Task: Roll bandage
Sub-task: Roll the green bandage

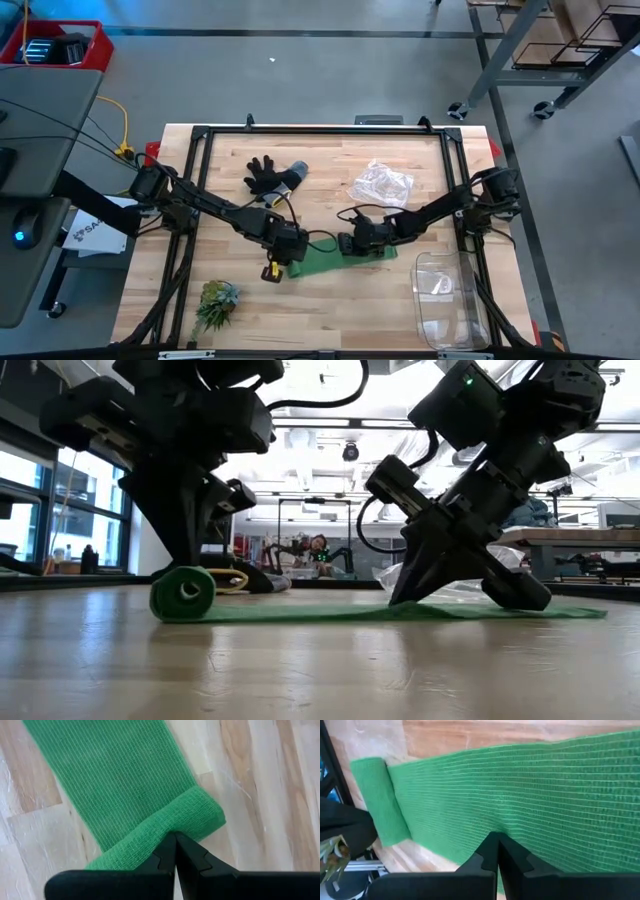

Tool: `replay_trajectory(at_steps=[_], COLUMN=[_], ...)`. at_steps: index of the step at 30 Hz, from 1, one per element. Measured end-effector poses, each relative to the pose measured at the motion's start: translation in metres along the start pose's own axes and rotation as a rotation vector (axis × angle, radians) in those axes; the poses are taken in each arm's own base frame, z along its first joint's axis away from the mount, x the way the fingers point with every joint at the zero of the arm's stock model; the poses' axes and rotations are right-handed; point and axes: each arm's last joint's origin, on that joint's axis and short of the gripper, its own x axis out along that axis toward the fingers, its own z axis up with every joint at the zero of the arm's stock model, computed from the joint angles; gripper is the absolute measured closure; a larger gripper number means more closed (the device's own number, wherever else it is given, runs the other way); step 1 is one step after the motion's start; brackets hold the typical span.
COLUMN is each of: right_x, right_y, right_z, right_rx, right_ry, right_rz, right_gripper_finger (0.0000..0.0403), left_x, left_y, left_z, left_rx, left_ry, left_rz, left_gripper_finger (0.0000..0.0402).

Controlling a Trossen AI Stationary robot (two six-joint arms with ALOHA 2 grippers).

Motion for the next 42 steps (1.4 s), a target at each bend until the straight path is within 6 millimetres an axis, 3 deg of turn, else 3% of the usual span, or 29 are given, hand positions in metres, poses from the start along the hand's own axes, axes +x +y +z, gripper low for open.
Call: replay_trajectory(at_steps=[17, 27, 37, 42], right_x=[-0.003, -0.003, -0.005, -0.004], right_y=[-0.004, -0.005, -0.011, -0.012], right_z=[0.0, 0.0, 0.001, 0.001], right_rx=[-0.028, -0.051, -0.058, -0.069], right_ry=[0.034, 0.042, 0.045, 0.046], right_rz=[-0.07, -0.08, -0.148, -0.156], right_gripper_finger=[0.0403, 0.0403, 0.0403, 0.0403], left_x=[0.0, -0.019, -0.021, -0.023], left_y=[0.001, 0.006, 0.007, 0.006], left_z=[0.002, 0.01, -0.005, 0.001], left_rx=[0.017, 0.03, 0.031, -0.007], left_ry=[-0.023, -0.142, -0.025, -0.088], left_rz=[0.026, 0.068, 0.108, 0.105], left_gripper_finger=[0.0401, 0.0402, 0.0401, 0.0402])
